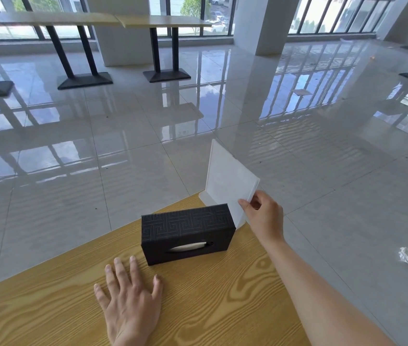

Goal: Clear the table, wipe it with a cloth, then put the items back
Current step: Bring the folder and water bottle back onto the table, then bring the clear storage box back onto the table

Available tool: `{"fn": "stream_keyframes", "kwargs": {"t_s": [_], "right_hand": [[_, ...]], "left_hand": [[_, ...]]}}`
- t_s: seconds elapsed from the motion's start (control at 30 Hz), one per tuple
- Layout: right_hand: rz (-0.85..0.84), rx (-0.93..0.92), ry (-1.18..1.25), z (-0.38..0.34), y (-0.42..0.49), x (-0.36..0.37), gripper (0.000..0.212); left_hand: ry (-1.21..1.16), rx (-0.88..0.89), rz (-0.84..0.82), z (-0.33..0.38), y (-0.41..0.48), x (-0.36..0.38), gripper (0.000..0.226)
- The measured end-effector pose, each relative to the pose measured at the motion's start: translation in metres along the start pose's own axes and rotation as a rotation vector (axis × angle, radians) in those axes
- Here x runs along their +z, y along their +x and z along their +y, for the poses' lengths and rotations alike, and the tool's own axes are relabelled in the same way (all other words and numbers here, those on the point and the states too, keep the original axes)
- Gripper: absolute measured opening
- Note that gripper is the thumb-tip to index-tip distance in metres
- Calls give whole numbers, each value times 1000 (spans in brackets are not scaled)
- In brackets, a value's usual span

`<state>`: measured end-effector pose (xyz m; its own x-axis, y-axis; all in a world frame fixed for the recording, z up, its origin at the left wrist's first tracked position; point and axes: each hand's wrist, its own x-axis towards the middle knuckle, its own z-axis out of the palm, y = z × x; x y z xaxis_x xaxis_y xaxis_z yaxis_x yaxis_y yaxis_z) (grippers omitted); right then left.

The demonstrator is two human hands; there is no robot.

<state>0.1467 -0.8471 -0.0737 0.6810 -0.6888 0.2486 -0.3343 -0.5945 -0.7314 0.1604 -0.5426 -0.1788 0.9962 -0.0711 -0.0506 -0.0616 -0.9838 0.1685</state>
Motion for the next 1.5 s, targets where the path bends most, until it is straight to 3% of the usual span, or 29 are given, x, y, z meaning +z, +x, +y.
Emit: {"fn": "stream_keyframes", "kwargs": {"t_s": [0.27, 0.43, 0.73, 1.03, 1.5], "right_hand": [[-15, 3, 88, 0, -14, -12, 40], [19, 40, 41, 4, -42, -28, 37], [-185, 20, -180, -13, -86, -49, 40], [-343, -159, -247, -74, -144, -67, 45], [-382, -439, -256, -183, -213, -80, 47]], "left_hand": [[-8, -14, -19, 0, -1, -1, 83], [-4, -15, -63, 1, -3, -5, 83], [-95, 39, -297, -7, -3, -28, 82], [-79, 226, -173, -17, -67, -109, 80], [-25, 344, 171, -73, -124, -231, 75]]}}
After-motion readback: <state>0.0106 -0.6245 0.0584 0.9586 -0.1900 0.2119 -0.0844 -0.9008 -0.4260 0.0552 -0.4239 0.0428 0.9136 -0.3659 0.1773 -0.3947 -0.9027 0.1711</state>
